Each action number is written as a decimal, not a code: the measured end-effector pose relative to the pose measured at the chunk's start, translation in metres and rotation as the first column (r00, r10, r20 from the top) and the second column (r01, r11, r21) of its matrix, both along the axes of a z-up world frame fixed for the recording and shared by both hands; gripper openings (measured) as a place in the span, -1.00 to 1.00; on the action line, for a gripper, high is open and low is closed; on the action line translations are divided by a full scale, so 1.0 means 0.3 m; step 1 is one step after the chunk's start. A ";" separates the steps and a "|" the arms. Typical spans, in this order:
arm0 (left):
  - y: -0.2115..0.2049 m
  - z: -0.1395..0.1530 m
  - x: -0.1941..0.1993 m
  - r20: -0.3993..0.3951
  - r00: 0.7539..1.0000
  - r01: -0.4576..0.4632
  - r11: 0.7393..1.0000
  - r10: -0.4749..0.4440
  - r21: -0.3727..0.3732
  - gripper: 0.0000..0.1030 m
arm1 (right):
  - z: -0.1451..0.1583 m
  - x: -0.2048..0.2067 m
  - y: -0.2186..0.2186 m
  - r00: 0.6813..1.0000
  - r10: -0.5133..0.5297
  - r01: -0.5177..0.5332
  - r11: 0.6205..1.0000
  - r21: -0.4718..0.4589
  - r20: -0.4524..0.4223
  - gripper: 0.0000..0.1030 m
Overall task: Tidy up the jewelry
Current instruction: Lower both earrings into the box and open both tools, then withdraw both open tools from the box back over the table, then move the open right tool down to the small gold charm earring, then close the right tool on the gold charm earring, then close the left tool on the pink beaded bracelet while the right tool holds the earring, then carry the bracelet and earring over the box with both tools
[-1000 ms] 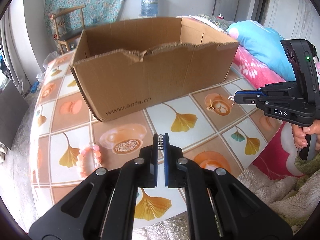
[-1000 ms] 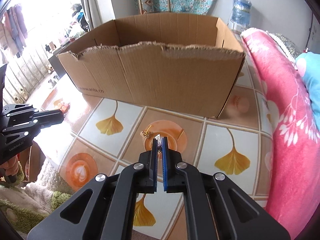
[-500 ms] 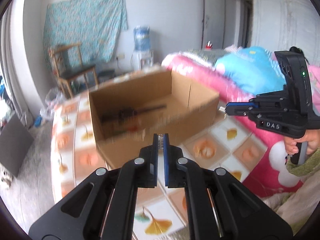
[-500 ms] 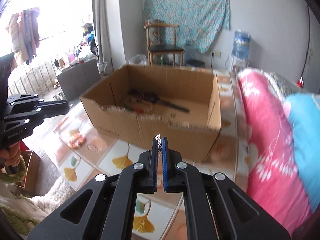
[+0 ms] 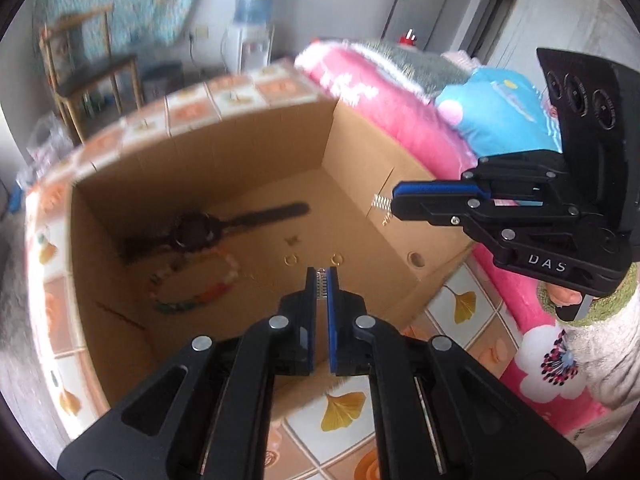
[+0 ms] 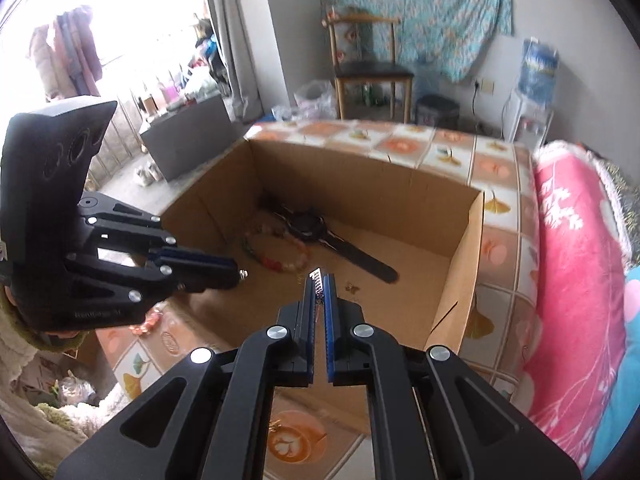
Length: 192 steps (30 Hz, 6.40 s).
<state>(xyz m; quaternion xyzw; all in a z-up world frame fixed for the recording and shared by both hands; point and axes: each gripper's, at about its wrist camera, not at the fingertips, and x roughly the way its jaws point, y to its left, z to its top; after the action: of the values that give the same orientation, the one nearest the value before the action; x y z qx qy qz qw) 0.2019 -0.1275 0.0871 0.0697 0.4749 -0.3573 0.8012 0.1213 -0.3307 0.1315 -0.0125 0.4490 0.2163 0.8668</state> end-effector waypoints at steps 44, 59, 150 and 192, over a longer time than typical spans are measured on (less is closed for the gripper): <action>0.441 0.198 -0.340 0.147 0.959 -0.224 0.966 0.242 -0.126 0.65 | 0.243 -0.402 -0.182 0.961 -0.197 0.170 0.975 0.146 0.192 0.76; 0.549 -0.188 -0.471 -0.024 0.916 -0.402 0.916 0.401 -0.009 0.68 | -0.252 -0.467 -0.014 0.936 -0.310 0.314 0.949 -0.002 -0.163 0.83; 0.401 -0.340 -0.548 0.119 0.911 -0.411 0.893 0.394 0.184 0.84 | -0.442 -0.293 0.248 0.948 -0.293 0.284 0.955 -0.083 -0.124 -0.90; 0.524 -0.121 -0.487 0.173 0.877 -0.450 0.893 0.447 -0.026 -0.84 | -0.313 -0.387 0.017 0.946 -0.305 0.319 0.934 0.162 -0.110 -0.92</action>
<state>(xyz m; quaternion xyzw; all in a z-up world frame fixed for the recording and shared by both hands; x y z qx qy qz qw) 0.0558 0.0298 0.0507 -0.0052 0.4086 -0.1509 0.9001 0.0050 -0.3255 0.0377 0.1453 0.4600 0.1153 0.8683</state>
